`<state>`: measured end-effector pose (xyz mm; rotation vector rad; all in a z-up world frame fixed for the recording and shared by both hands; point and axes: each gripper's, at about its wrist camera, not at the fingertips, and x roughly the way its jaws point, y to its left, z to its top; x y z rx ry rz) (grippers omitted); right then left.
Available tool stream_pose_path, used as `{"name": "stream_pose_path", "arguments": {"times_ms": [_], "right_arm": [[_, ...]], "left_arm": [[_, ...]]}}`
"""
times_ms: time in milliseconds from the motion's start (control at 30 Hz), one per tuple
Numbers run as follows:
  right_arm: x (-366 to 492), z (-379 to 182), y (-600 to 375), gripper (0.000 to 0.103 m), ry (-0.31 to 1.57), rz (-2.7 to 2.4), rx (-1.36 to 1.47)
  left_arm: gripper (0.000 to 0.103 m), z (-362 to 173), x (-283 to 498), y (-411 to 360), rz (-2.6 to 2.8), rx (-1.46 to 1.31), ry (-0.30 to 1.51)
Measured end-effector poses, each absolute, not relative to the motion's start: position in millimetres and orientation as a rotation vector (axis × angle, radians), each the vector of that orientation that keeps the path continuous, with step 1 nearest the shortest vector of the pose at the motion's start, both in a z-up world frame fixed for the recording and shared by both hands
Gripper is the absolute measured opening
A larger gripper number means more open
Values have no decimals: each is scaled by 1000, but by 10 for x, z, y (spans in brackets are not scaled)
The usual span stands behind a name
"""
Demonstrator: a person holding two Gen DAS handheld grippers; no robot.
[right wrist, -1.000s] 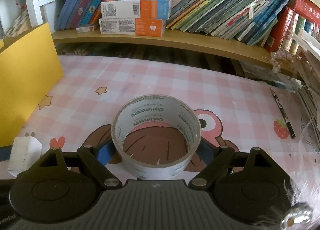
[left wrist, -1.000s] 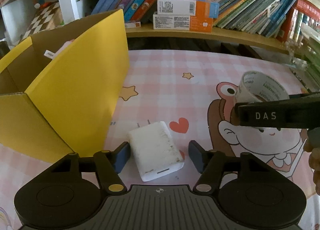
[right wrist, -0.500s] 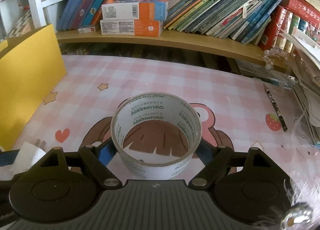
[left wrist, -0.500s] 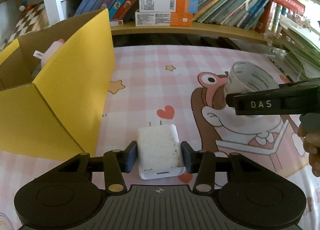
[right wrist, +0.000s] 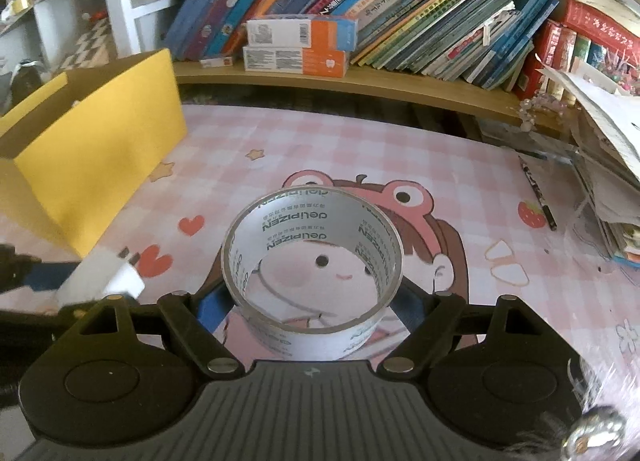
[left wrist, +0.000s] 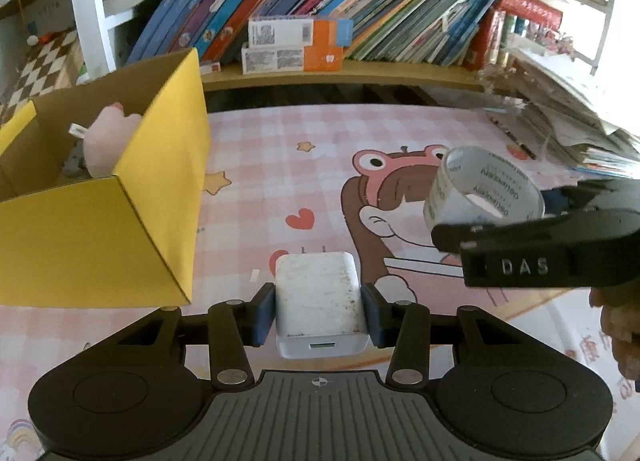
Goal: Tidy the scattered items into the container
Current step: 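Lift and carry the charger and tape roll over the yellow box with both tools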
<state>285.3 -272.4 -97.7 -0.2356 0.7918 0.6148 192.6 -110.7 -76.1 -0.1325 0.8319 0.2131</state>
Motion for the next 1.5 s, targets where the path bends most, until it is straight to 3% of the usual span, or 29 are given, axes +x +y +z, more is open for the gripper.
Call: {"name": "stream_pose_path", "arguments": {"times_ms": [867, 1500], "right_arm": [[2081, -928, -2842, 82, 849, 556, -195], [1439, -735, -2215, 82, 811, 461, -184]], "left_arm": [[44, -587, 1357, -1151, 82, -109, 802], [44, -389, 899, -560, -48, -69, 739]]}}
